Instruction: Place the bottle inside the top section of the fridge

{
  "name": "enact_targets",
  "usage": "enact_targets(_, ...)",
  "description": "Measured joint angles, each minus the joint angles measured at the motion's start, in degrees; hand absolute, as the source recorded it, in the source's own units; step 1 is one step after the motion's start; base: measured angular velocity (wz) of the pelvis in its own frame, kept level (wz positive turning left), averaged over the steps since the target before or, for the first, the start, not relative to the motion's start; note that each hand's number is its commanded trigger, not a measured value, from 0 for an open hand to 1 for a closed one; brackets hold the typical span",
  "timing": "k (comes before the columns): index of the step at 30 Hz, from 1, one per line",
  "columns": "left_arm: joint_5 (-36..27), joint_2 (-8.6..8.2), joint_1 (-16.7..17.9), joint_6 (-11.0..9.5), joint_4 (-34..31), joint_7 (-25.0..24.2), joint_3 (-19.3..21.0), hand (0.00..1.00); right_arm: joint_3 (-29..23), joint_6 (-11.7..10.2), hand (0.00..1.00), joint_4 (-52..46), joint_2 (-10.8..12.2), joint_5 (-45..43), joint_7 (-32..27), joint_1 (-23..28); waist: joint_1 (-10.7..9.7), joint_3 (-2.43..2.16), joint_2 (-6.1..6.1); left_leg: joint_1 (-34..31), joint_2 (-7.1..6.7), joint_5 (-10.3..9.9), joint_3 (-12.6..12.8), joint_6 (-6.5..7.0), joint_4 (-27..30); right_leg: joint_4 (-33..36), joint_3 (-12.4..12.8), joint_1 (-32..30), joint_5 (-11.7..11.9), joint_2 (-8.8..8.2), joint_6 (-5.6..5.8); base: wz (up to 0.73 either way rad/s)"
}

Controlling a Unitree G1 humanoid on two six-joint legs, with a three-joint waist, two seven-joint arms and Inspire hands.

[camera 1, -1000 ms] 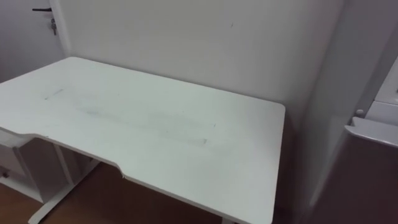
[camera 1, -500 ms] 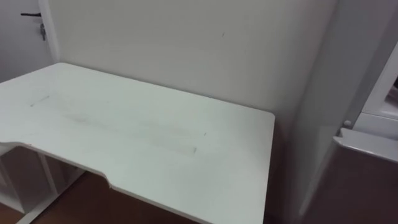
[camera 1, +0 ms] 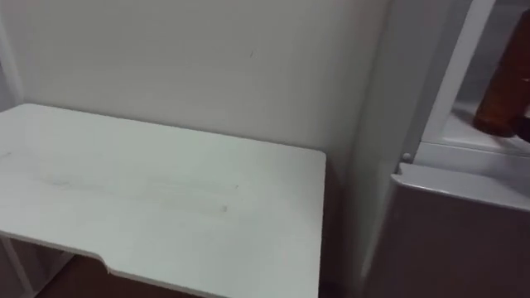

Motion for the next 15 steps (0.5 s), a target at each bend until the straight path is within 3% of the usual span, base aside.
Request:
enact_targets(4,-0.05,0.15,0.07,0.04,0.21,-0.58,0.92,0.0,-1.03,0.26,0.0,-3.34,0.0,0.84,-1.89,0.0,-0.35,0.24,-0.82,1.13,0.28,-0.01,1.0,-0.03,-0.13,-0.39,1.08,0.78,-0.03,0.02,-0.11,-0.11)
enact_targets(10,-0.07,0.12,-0.22,-0.28,0.29,-1.14,0.79,0.0,-1.01,0.13,0.0,-9.12,0.02,0.09,-2.6,1.04,-1.14,0.22,-2.29,2.85,0.24,-0.29,1.26,-0.06,-0.28,-0.57,1.12,1.81,-0.31,0.1,-0.05,-0.01)
enact_targets(15,-0.07,0.11,-0.93,-0.81,2.03,-0.83,0.7,0.0,-1.01,-0.3,0.0,-12.17,0.02,0.04,-3.76,1.63,-1.44,0.36,-2.45,3.03,0.19,-0.53,1.29,0.07,-0.28,-0.61,1.22,2.18,-0.31,0.12,-0.03,-0.01)
